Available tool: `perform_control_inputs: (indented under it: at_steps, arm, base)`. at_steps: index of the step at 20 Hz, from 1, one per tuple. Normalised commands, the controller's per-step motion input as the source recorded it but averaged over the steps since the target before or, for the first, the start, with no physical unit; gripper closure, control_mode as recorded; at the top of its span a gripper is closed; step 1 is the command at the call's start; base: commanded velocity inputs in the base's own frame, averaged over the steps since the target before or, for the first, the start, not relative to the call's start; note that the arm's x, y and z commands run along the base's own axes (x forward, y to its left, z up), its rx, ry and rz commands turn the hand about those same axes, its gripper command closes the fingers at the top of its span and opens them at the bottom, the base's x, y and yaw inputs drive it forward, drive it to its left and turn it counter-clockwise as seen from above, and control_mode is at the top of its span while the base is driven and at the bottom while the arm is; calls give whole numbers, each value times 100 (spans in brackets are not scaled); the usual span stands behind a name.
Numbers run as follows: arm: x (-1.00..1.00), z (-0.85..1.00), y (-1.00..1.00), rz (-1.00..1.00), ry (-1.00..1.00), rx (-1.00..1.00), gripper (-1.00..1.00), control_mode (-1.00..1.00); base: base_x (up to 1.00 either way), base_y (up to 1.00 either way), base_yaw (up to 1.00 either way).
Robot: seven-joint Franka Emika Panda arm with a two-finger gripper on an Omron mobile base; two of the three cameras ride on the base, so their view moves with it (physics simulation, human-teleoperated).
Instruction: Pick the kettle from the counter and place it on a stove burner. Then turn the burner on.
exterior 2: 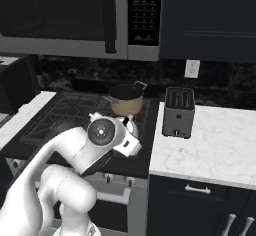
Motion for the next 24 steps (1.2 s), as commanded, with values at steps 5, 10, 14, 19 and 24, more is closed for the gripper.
perform_control_inputs:
  at_steps: [5,10,14,19,24]
  arm:
    - [0,19,100,0,0,0,100,-100]
    - [10,2,100,0,1,0,100,-100]
    - [23,-4,100,0,2,0,100,-100]
    - [45,-47,100,0,11,4,100,-100]
    - [69,-54,100,0,14,11,100,-100]
  base:
    - [0,0,0]
    - [0,0,0]
    - [0,0,0]
    - [0,0,0]
    - [0,0,0]
